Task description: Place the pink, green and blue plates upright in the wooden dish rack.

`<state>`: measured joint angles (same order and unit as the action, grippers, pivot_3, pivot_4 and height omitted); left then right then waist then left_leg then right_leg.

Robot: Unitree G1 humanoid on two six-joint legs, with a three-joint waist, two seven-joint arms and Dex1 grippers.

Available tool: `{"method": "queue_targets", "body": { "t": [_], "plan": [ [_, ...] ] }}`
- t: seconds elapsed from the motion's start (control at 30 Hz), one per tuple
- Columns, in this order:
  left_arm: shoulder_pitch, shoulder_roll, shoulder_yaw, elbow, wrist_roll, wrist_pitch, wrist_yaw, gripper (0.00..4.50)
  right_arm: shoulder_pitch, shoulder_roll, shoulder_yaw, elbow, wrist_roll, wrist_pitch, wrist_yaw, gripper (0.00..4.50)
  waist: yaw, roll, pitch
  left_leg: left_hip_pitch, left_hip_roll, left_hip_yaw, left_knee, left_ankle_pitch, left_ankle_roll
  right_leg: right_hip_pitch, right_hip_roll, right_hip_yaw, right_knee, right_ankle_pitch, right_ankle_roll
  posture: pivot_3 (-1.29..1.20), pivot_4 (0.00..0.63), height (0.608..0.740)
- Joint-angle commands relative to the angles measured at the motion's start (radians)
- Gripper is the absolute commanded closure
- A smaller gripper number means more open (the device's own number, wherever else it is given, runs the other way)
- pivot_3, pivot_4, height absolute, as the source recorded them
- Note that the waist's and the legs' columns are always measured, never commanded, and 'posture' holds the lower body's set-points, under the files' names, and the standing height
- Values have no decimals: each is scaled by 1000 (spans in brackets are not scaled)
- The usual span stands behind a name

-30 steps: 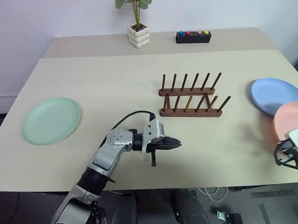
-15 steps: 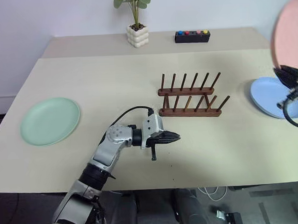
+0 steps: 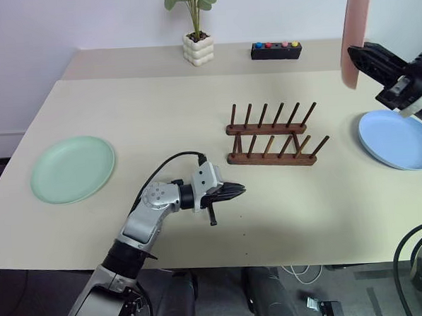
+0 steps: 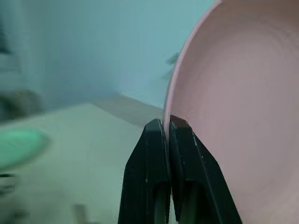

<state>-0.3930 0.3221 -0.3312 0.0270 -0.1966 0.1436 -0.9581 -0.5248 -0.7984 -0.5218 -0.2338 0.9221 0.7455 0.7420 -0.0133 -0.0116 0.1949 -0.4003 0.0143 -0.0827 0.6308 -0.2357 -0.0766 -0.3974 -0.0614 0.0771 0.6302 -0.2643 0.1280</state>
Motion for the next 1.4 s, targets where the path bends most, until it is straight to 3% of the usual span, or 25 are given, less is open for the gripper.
{"method": "queue_targets", "body": {
  "t": [0.03,0.2,0.43,1.4],
  "plan": [
    [2,5,17,-51,-6,1,6,4326,-2,-3,-52,10,129,52,31,4469,-1,0,0,0,0,0,0,0,0,0,0,0,0,0,0,0,150,730],
    [-2,11,18,-57,-8,7,8,4326,39,-45,-56,49,206,118,102,4469,-1,0,0,1,0,0,0,0,0,0,0,0,0,0,0,0,150,730],
    [-3,11,16,-65,-9,12,13,4326,71,-69,-7,125,186,143,182,4469,-3,0,0,0,0,1,0,0,0,0,0,0,0,0,0,0,150,730],
    [14,-5,101,-124,-90,17,43,4326,-6,-30,46,361,130,174,219,4469,-4,0,0,0,0,1,1,0,0,-1,1,0,1,2,3,0,150,730]
  ]
}}
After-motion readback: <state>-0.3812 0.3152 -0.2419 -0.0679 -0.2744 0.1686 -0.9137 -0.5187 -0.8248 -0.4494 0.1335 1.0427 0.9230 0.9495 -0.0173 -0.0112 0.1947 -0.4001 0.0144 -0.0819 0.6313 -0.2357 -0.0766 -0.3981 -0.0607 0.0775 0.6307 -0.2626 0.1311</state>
